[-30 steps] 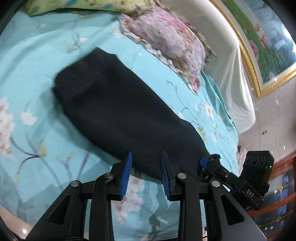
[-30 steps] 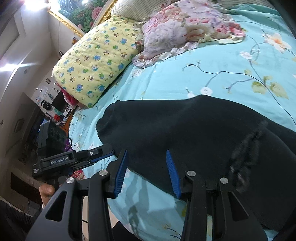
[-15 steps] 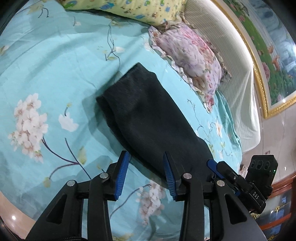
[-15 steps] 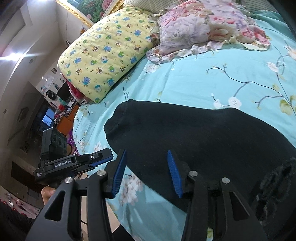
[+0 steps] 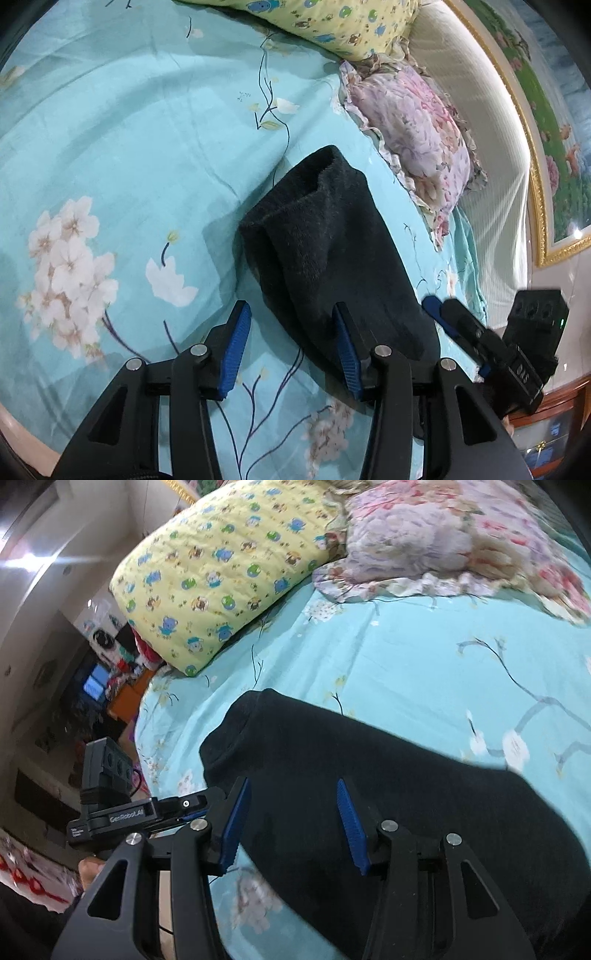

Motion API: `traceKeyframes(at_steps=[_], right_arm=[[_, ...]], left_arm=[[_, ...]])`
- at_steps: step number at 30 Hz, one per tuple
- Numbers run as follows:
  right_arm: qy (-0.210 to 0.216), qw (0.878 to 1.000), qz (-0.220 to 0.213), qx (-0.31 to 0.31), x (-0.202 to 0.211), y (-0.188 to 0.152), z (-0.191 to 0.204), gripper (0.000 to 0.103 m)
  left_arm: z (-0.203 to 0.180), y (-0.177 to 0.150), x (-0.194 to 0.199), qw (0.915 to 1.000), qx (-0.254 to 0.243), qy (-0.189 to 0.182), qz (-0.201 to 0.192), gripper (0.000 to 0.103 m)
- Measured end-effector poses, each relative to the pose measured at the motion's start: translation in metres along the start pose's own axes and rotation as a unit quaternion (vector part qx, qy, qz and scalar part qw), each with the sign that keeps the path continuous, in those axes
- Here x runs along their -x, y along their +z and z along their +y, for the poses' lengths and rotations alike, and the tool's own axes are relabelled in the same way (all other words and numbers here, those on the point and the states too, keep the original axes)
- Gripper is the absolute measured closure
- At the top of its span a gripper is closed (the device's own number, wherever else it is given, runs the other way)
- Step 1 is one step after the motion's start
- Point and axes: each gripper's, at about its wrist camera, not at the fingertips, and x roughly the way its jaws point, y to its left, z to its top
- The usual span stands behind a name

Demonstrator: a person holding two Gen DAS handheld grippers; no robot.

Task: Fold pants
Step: 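Grasp the folded pants end with the left gripper while the right gripper grasps beside it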

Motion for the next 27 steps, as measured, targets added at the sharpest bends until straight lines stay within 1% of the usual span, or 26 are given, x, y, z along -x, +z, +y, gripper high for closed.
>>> traceKeyframes(at_steps=[7,11,15,18,20,23,24,26,27], right_arm=[[-0.009,0.997,0.036,0.062,-0.041,0.036,0.009,0.053],[-0.012,0.993,0.057,0.101,-0.066,0.053,0.015,0.049],[-0.01,0.989,0.077,0.122,-0.09,0.067,0.017,0.048],[-0.01,0.986,0.101,0.135,-0.11,0.075,0.018,0.048],[-0.001,0.984,0.116,0.139,-0.121,0.08,0.019,0.048],[-0.005,0.979,0.136,0.151,-0.133,0.083,0.023,0.048],[0.0,0.978,0.141,0.153,-0.135,0.083,0.025,0.051],[0.013,0.977,0.148,0.155,-0.137,0.083,0.028,0.062],[0.014,0.976,0.149,0.156,-0.136,0.083,0.03,0.064]], left_arm=[[0.003,0.006,-0.008,1.0,0.007,-0.006,-0.002,0.057],[0.004,0.01,-0.011,0.9999,0.01,-0.01,-0.006,0.057],[0.008,0.012,-0.013,0.9996,0.018,-0.019,-0.01,0.057],[0.008,0.012,-0.014,0.9996,0.017,-0.019,-0.011,0.058],[0.009,0.012,-0.014,0.9996,0.02,-0.018,-0.012,0.059],[0.009,0.014,-0.016,0.9995,0.025,-0.013,-0.017,0.066],[0.009,0.015,-0.017,0.9994,0.026,-0.012,-0.018,0.067],[0.007,0.016,-0.018,0.9995,0.025,-0.007,-0.02,0.07],[0.007,0.016,-0.018,0.9995,0.023,-0.004,-0.02,0.073]])
